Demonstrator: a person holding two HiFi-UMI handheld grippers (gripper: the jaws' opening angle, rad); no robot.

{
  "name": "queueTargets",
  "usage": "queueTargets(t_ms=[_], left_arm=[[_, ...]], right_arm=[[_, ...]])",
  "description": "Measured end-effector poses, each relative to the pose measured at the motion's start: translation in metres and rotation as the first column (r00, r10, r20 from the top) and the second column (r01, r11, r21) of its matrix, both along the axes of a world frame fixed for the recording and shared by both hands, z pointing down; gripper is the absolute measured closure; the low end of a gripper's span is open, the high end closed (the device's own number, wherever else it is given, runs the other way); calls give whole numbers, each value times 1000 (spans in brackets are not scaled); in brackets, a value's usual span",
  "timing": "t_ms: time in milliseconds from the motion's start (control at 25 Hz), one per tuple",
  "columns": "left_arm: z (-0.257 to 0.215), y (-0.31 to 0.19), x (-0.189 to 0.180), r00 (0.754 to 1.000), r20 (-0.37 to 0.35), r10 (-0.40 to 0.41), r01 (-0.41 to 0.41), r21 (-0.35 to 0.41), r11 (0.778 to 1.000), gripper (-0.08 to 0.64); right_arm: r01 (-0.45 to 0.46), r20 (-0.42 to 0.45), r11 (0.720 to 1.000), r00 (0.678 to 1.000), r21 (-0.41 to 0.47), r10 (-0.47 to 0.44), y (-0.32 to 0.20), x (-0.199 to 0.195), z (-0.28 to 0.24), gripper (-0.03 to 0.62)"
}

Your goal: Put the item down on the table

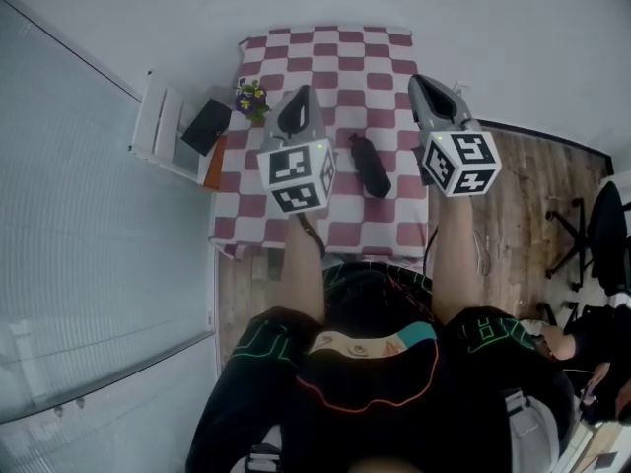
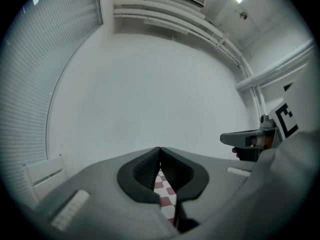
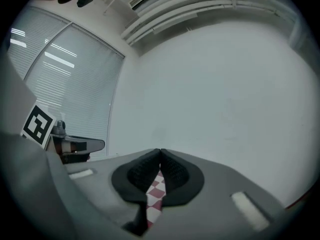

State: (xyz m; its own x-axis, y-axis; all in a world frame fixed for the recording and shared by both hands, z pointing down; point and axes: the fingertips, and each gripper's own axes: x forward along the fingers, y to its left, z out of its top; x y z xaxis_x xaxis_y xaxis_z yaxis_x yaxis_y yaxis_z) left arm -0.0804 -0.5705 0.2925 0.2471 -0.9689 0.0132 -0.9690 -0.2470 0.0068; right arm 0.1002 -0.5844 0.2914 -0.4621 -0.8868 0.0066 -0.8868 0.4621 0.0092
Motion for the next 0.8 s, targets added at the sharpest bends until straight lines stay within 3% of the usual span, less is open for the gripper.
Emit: queueTargets(t_ms=[160,320,800], left_arm=[[-5,0,4,1000,21,8,-8,8,1000,551],[-9,-2,6,999,46,27,-27,6,1000,551],[-7,-4,7,998,48,27,-27,0,1000,551]], right_arm=[[-20,12,1000,1000,20,19,0,8,-6,588],[-48,-29,998,998,50,49,0,10,-8,588],[-33,-52,998,998,47,36,-3,11,-10,588]])
